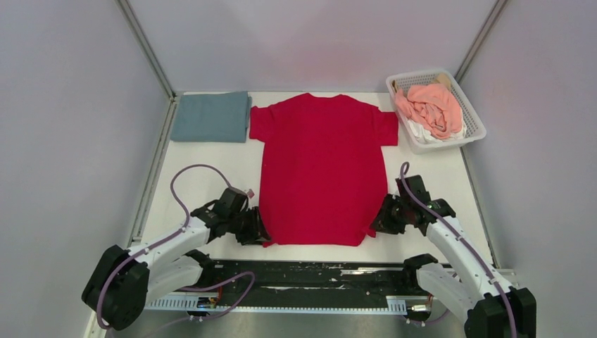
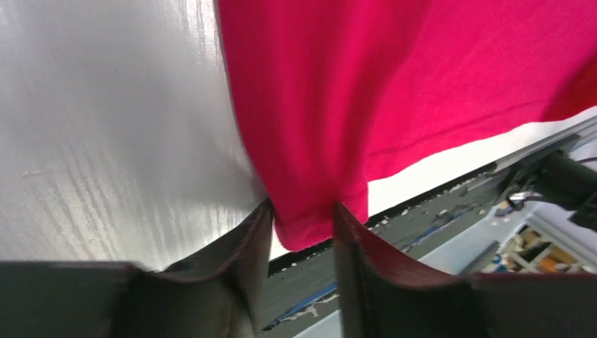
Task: Fold and stack the t-shirts
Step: Flatten out the tshirt
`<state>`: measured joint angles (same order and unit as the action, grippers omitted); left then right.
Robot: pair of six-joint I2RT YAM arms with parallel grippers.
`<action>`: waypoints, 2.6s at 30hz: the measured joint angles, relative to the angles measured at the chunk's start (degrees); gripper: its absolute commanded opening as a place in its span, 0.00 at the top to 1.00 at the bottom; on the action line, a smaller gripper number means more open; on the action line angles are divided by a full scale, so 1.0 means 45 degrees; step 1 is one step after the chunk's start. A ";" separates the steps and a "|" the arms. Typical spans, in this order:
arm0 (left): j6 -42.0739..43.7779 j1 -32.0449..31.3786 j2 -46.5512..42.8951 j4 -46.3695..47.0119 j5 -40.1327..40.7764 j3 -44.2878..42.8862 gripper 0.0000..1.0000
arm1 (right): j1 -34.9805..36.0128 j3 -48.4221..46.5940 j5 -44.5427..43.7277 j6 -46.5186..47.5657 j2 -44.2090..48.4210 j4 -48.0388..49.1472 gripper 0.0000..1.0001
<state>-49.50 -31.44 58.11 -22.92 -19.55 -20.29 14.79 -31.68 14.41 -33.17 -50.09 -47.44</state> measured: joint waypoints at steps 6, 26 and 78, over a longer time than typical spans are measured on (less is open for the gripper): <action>-0.0180 -0.0160 -0.0826 -0.2346 0.1098 -0.1355 0.00 | 0.0097 -0.0889 -0.1870 -0.0593 0.0209 -0.1851 0.22; 0.3351 0.0971 1.0627 -0.1642 0.3517 -1.3279 0.00 | 0.1030 -0.1991 -0.2788 -0.0389 -0.5149 0.2909 0.00; 0.2186 -0.0656 0.2953 0.1239 0.2526 -0.6300 0.00 | 0.0044 -1.1273 -0.5581 0.2365 -1.1448 0.3079 0.00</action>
<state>-39.66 -34.39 71.40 -17.34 -8.19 -48.64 14.98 -82.41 -10.70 -22.52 -101.60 -33.58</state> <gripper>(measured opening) 1.000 0.998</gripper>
